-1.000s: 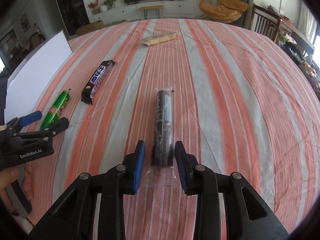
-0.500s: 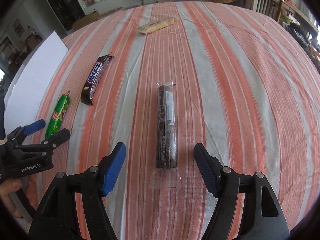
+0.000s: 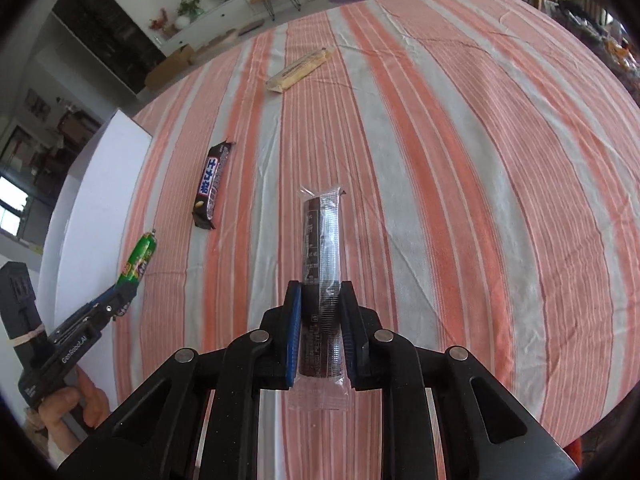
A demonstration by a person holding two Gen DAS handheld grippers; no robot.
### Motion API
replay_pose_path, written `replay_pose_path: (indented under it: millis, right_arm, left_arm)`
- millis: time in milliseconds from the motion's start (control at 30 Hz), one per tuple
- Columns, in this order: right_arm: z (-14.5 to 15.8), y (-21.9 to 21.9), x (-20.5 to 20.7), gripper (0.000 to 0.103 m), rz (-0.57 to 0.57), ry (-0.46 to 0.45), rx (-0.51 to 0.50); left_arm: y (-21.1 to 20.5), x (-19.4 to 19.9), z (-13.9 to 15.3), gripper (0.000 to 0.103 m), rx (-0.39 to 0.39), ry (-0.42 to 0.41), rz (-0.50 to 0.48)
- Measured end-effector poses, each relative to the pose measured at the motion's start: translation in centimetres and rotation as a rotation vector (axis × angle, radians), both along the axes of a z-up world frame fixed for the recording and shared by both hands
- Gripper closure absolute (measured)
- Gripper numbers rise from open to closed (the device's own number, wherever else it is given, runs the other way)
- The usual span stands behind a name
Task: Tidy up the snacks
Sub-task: 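Carry both snacks over the white box and open both grippers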
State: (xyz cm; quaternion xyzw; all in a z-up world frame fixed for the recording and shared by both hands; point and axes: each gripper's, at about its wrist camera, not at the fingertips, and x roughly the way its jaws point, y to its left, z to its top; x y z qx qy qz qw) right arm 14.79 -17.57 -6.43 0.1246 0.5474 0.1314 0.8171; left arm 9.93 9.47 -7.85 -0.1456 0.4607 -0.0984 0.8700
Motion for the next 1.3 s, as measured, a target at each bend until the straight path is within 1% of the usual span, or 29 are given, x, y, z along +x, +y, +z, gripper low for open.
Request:
replay_pose_path:
  millis: [100,233,400,500,600,633,700,800,867,933,967,1000,1033,1067,1100,1133,1167,1233,1267,1300]
  right_arm:
    - [1.8,0.4,-1.2,0.084,0.019,-0.020,0.045]
    - [4.6,3.5,-2.3,0.084,0.088,-0.067,0.100]
    - [8.1,9.0,-2.8,0.084,0.198,-0.127,0.140]
    - [10.0,12.2,-3.4,0.084,0.264,-0.152,0.172]
    - [12.0,16.2,-4.1,0.084,0.350,-0.168,0.213]
    - [12.6,18.0,-4.2,0.084,0.388,-0.171,0.230]
    - [13.5,21.7,-4.6,0.084,0.465,-0.171,0.263]
    - [13.9,27.6,-5.6,0.084,0.577,-0.161,0.291]
    - [13.6,31.6,-6.2,0.084,0.635,-0.154,0.293]
    - [12.9,34.7,-6.9,0.079,0.679,-0.139,0.319]
    - [12.4,35.9,-7.0,0.072,0.691,-0.126,0.341]
    - [12.0,36.7,-7.2,0.050,0.701,-0.115,0.365]
    - [11.8,37.1,-7.3,0.042,0.707,-0.112,0.392]
    - [11.7,37.0,-7.5,0.041,0.701,-0.123,0.401]
    - [11.5,36.6,-7.5,0.041,0.699,-0.139,0.398]
    - [11.4,36.1,-7.4,0.041,0.698,-0.160,0.383]
    - [11.4,35.2,-7.4,0.041,0.683,-0.193,0.344]
    - [10.9,32.6,-6.8,0.036,0.631,-0.274,0.248]
    - [10.4,31.0,-6.3,0.032,0.590,-0.308,0.199]
    - [9.6,29.2,-5.8,0.030,0.539,-0.331,0.149]
  left_arm:
    - [0.0,-2.5,2.3,0.081,-0.071,-0.052,-0.018]
    - [0.7,-5.1,5.8,0.080,-0.135,-0.140,-0.014]
    - [4.7,-7.2,10.0,0.081,-0.231,-0.235,0.061]
    - [8.3,-9.1,12.8,0.080,-0.265,-0.306,0.123]
    - [12.1,-11.6,15.1,0.080,-0.234,-0.376,0.209]
    - [13.5,-12.2,15.6,0.080,-0.212,-0.388,0.242]
    - [16.4,-13.1,16.0,0.080,-0.164,-0.387,0.317]
    - [20.8,-13.8,15.0,0.080,-0.079,-0.351,0.436]
    - [23.6,-13.8,13.6,0.080,-0.037,-0.318,0.502]
    - [25.7,-14.0,11.8,0.080,0.021,-0.279,0.575]
    - [26.3,-14.1,10.9,0.077,0.056,-0.264,0.604]
    - [26.8,-14.2,10.2,0.064,0.084,-0.252,0.626]
    - [27.1,-14.3,9.6,0.041,0.108,-0.235,0.649]
    - [27.3,-14.7,9.1,0.032,0.125,-0.231,0.668]
    - [27.0,-15.0,8.9,0.022,0.139,-0.247,0.679]
    - [26.6,-15.1,8.8,0.021,0.154,-0.266,0.681]
    - [26.0,-14.9,8.7,0.020,0.168,-0.278,0.668]
    - [24.5,-14.2,8.7,0.016,0.177,-0.293,0.621]
    - [23.6,-13.6,8.8,0.016,0.171,-0.301,0.588]
    - [22.3,-13.3,9.2,0.016,0.157,-0.312,0.547]
